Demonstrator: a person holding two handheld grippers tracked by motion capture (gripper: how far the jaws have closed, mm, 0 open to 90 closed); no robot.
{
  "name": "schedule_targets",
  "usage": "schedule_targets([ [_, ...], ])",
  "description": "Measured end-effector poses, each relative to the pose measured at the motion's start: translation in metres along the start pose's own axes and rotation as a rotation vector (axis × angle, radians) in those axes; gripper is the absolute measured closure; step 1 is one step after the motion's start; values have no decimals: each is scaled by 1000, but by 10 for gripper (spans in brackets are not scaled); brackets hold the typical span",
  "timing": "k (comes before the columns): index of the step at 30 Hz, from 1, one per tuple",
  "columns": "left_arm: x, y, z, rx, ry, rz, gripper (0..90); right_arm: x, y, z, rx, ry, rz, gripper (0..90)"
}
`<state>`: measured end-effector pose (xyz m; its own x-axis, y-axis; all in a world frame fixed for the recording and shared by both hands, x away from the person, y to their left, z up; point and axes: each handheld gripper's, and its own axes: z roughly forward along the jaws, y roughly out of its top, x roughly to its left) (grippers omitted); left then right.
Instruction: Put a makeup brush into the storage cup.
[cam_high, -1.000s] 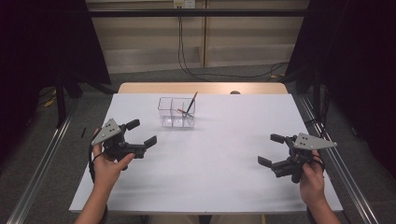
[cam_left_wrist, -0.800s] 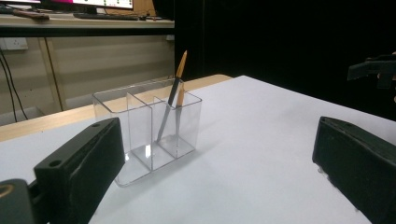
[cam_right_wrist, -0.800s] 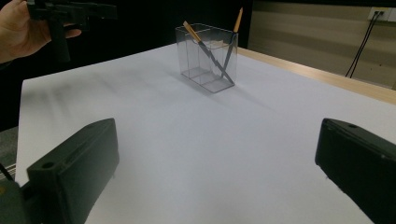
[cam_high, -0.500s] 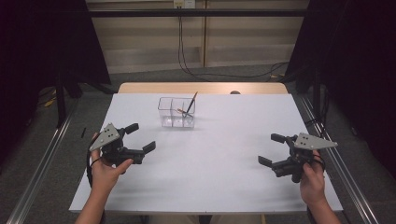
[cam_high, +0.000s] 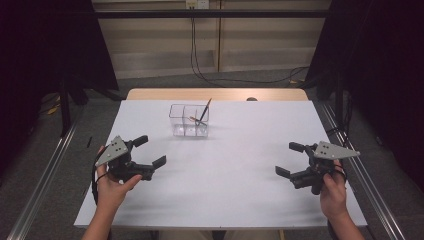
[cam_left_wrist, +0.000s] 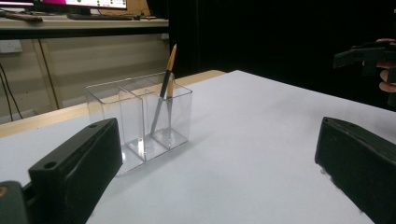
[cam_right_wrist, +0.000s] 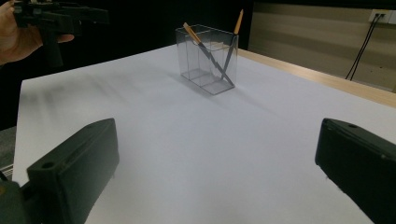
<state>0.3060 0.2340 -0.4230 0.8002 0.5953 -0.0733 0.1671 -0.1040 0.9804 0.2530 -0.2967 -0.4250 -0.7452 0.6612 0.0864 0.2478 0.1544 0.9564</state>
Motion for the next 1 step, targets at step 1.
schedule_targets([
  [1, 0, 0, 0, -3, 4, -4, 7, 0, 0, 0, 0, 1, -1, 0],
])
